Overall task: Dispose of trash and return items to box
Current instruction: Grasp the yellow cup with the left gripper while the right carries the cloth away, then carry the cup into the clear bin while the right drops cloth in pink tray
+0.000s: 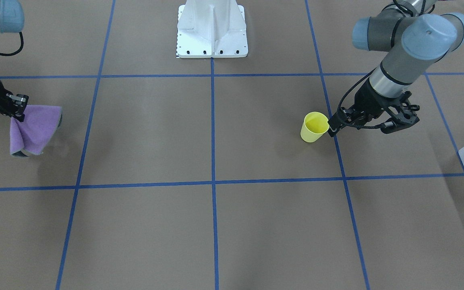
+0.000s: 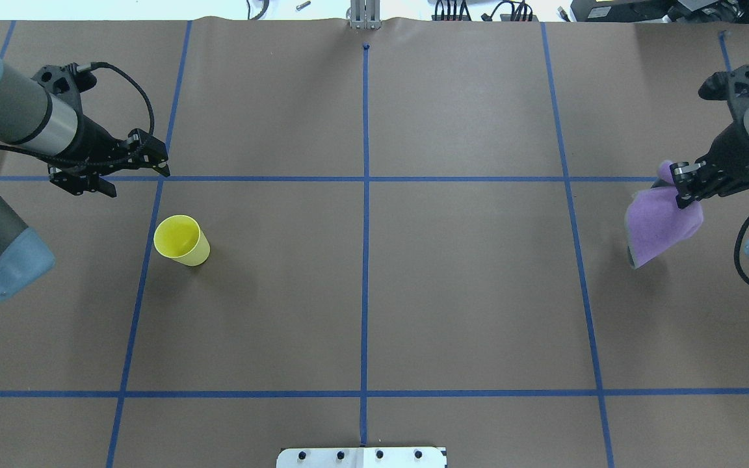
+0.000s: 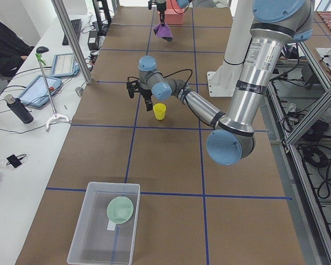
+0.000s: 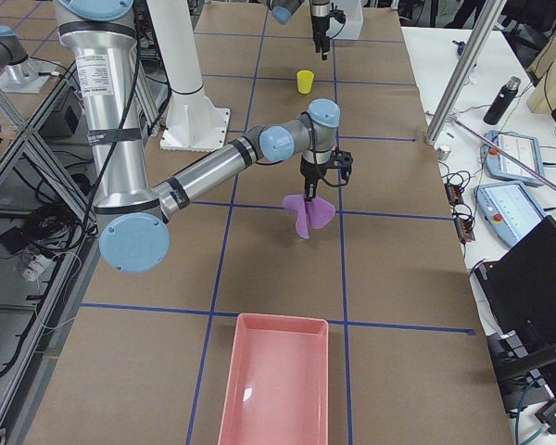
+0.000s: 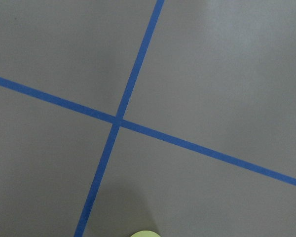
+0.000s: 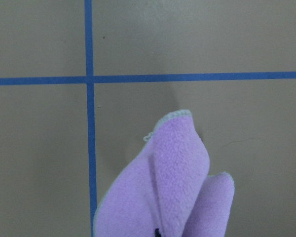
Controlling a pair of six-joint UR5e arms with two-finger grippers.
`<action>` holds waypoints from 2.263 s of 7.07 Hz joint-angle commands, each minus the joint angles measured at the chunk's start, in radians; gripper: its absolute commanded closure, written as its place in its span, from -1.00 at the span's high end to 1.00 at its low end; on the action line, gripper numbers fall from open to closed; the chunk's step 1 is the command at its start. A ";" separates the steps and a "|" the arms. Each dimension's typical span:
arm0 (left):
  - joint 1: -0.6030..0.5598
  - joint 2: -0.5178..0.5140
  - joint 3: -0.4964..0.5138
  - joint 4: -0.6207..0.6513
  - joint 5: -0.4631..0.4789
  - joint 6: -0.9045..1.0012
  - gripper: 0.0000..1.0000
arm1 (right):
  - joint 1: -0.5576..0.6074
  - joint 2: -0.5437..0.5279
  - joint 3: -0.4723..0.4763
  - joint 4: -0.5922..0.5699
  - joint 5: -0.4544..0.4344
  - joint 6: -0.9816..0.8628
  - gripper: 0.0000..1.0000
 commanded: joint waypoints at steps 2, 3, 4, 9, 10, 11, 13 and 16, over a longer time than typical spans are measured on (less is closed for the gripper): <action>0.059 0.123 -0.012 -0.162 0.034 -0.002 0.96 | 0.080 0.002 0.018 -0.015 0.040 -0.001 -1.00; 0.064 0.123 -0.012 -0.162 0.034 -0.004 0.96 | 0.080 0.002 0.018 -0.015 0.040 -0.001 -1.00; 0.076 0.121 -0.007 -0.162 0.034 -0.009 0.96 | 0.086 0.002 0.016 -0.015 0.040 -0.002 -1.00; 0.128 0.103 0.017 -0.164 0.043 -0.022 -0.10 | 0.132 0.001 0.018 -0.016 0.043 -0.011 -1.00; 0.134 0.082 0.034 -0.164 0.043 -0.025 -0.41 | 0.141 0.001 0.018 -0.016 0.051 -0.011 -1.00; 0.153 0.048 0.056 -0.164 0.045 -0.062 -0.72 | 0.152 -0.004 0.018 -0.016 0.051 -0.014 -1.00; 0.154 -0.007 0.053 -0.158 0.034 -0.117 -1.00 | 0.185 -0.008 0.022 -0.016 0.054 -0.025 -1.00; 0.032 -0.036 -0.067 -0.003 -0.125 -0.114 -1.00 | 0.314 -0.100 0.015 -0.018 0.086 -0.237 -1.00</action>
